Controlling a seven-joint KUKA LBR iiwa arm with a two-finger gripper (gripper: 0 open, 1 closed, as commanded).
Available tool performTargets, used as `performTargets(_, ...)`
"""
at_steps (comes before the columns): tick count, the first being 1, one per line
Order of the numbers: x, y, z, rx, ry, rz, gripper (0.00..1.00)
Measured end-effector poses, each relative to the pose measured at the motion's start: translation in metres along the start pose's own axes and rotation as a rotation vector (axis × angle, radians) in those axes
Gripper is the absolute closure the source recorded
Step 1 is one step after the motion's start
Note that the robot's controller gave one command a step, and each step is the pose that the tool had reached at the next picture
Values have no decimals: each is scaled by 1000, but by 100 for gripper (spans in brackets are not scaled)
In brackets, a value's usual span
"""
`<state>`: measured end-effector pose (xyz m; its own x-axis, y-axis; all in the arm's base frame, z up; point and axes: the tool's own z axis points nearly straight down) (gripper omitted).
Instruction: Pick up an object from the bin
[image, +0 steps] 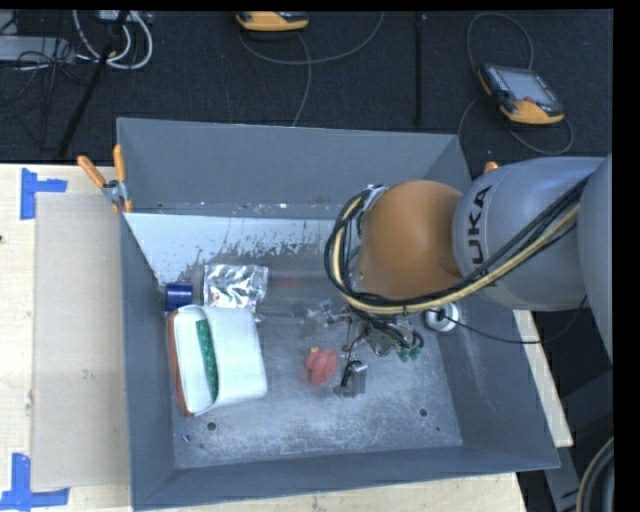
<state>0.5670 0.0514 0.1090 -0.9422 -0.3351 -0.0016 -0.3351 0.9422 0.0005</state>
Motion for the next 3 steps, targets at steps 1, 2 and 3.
performTargets(1,8,-1,42,-1,6,2,0)
performTargets(2,8,-2,42,-2,6,6,0)
performTargets(3,8,-2,42,-2,7,8,100)
